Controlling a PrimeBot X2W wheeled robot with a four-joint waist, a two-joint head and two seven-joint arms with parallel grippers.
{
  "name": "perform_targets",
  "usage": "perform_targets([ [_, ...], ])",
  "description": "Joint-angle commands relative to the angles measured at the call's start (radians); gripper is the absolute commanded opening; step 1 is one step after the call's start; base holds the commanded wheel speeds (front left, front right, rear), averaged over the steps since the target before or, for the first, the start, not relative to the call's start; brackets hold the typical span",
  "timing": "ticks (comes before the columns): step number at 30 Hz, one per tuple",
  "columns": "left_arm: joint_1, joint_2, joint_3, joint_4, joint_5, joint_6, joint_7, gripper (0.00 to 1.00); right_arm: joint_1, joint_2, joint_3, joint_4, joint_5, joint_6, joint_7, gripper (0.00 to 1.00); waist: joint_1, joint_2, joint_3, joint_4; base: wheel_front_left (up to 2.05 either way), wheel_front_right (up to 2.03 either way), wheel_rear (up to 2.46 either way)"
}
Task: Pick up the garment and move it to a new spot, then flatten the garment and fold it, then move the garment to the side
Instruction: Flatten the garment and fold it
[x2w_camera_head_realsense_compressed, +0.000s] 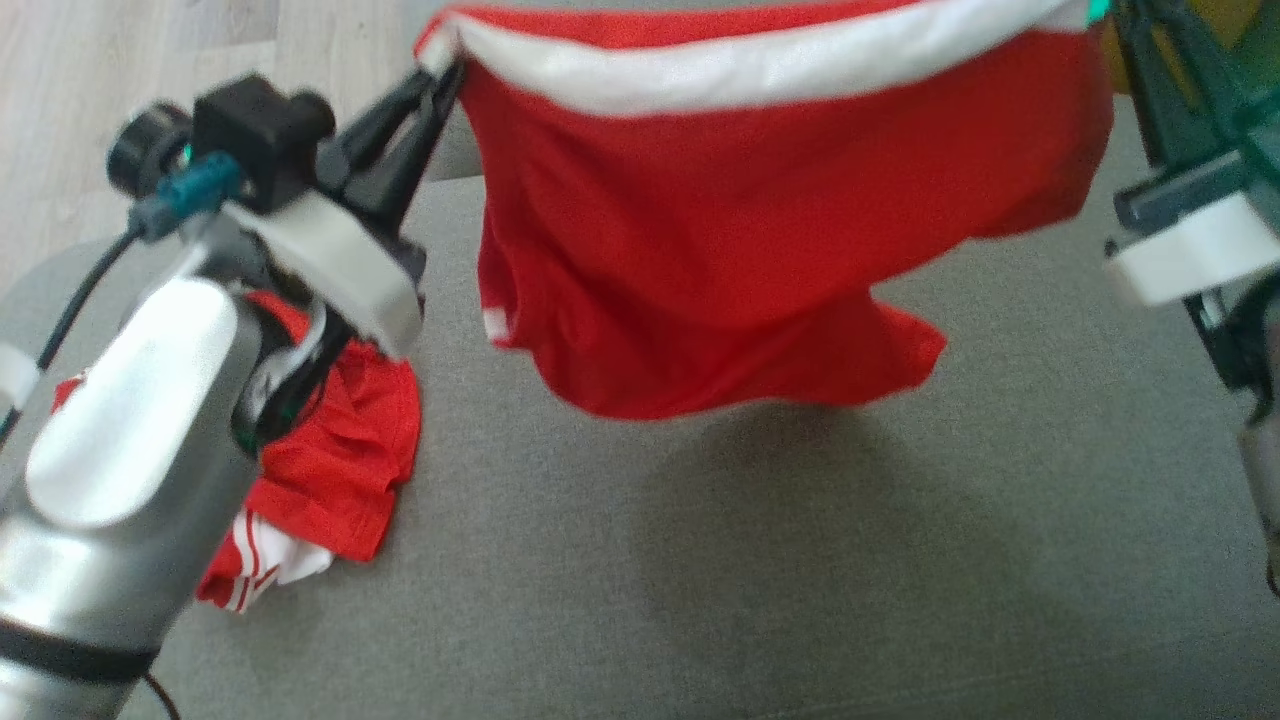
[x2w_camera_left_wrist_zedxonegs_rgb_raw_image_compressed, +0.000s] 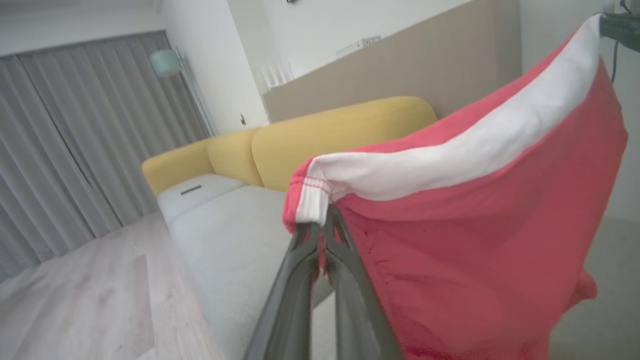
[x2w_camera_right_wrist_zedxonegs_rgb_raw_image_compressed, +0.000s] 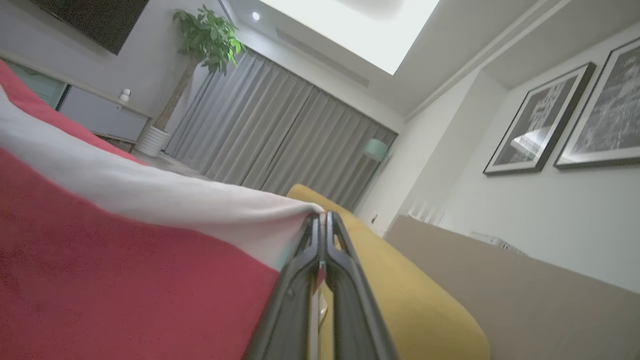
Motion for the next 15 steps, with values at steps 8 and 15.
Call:
perform_targets([
  [8, -0.050, 0.119, 0.061, -0.191, -0.029, 0.017, 0.137, 0.00, -0.014, -0.087, 0.014, -0.136, 0.077, -0.001, 0.126, 0.00, 0.0000, -0.0001, 0.128, -0.009, 0.00, 0.00, 0.00],
  [15, -0.305, 0.117, 0.068, -0.079, -0.001, -0.029, 0.147, 0.00, -0.292, -0.079, 0.081, 0.021, 0.092, -0.001, 0.105, 0.00, 0.0000, -0.0001, 0.363, -0.035, 0.00, 0.00, 0.00],
])
